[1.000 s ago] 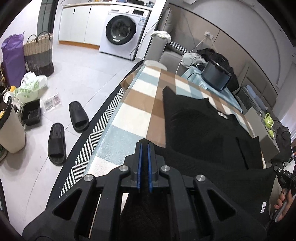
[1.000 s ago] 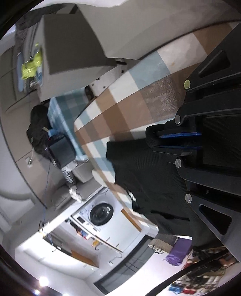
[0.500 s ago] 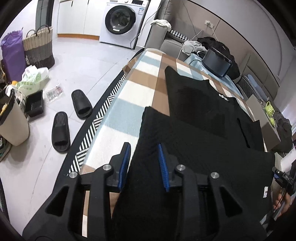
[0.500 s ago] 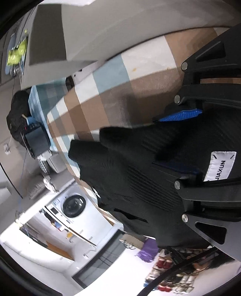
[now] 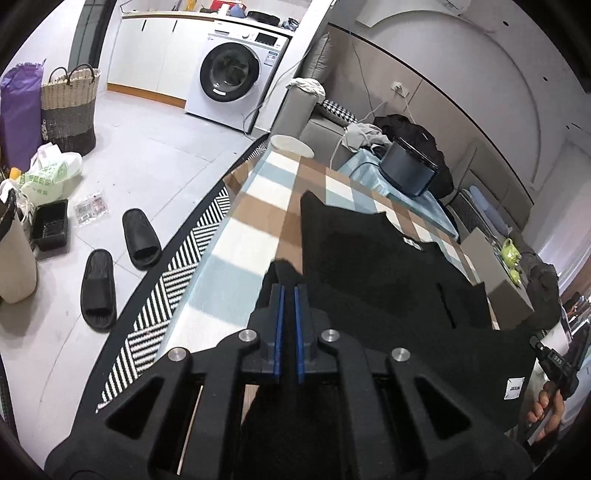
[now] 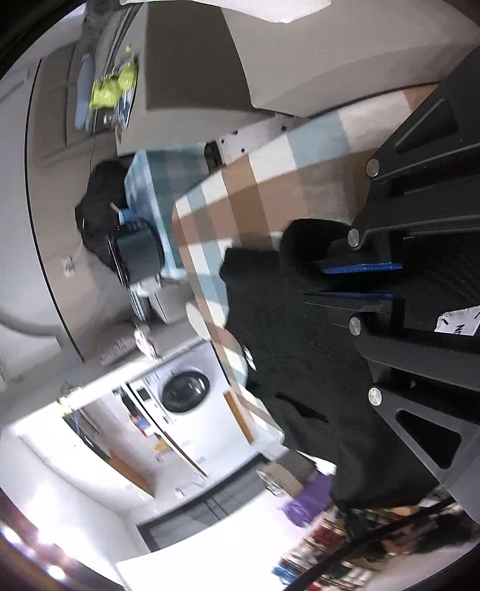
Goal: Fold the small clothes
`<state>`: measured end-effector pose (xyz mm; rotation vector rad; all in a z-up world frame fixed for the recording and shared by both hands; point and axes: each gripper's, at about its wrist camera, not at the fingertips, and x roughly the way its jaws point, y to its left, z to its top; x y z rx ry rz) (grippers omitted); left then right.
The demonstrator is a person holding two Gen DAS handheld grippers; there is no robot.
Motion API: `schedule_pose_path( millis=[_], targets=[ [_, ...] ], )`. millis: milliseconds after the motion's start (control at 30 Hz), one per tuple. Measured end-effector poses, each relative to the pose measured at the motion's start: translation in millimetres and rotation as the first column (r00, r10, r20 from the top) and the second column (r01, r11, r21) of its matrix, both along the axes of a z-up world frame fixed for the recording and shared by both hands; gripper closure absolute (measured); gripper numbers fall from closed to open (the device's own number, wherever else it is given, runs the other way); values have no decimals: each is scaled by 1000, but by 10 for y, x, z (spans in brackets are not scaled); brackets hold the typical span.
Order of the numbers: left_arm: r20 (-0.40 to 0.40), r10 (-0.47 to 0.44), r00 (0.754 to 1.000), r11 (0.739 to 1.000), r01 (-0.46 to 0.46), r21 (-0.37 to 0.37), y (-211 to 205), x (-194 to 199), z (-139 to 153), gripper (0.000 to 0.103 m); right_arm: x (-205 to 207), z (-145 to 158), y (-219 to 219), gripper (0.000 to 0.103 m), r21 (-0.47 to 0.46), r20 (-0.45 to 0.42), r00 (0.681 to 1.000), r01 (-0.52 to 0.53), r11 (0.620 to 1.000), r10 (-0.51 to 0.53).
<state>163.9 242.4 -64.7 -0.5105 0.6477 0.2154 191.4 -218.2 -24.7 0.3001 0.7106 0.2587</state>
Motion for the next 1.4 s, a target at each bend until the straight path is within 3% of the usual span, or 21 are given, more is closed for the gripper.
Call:
schedule_pose_path(
  millis=[133,233,300,333,367,433,500,700,767,833,933,1167,1400],
  targets=[
    [-43,53,998,998,-50,48,75,283,-39,101,242,-167,25,95,-32,-72,994,82,996,-85],
    [-97,58,994,998,-57,13,151,381,-120,101,393,-333,13,85,-45,-184,979,79,996,-86],
    [-106,32,994,999,-32,-2,152,345,-156,97,367,-375,-41,74,4,-207,977,52,999,-50],
    [-111,24,994,1000,-24,4,144,312,-176,94,336,-384,-72,62,18,-211,977,45,999,-40],
    [-113,10,994,1000,-10,3,126,277,-190,90,288,-390,-112,56,32,-214,977,33,999,-25],
    [-111,-37,993,999,34,-32,83,201,-223,62,249,-429,-123,54,49,-228,974,-5,999,16],
    [-103,-75,992,996,70,-57,17,183,-260,52,247,-500,-97,50,41,-254,966,-39,998,48],
    [-198,-125,972,992,119,-42,-217,434,-392,52,296,-581,139,51,-2,-255,965,-73,997,70],
    [-221,-125,967,992,121,-33,-254,497,-432,53,286,-585,204,59,-22,-251,966,-74,997,66],
    [-225,-133,965,991,126,-43,-268,553,-476,71,245,-591,281,63,-78,-243,968,-81,994,60],
    [-241,-130,962,991,129,-23,-280,620,-531,85,203,-602,328,68,-110,-246,968,-77,991,48],
    [-287,-153,946,975,192,113,-480,582,-574,88,-39,-636,393,71,-152,-257,966,-75,986,33],
    [-281,-146,949,978,181,104,-499,234,-560,87,-462,-609,320,70,-155,-269,960,-124,980,79]
  ],
)
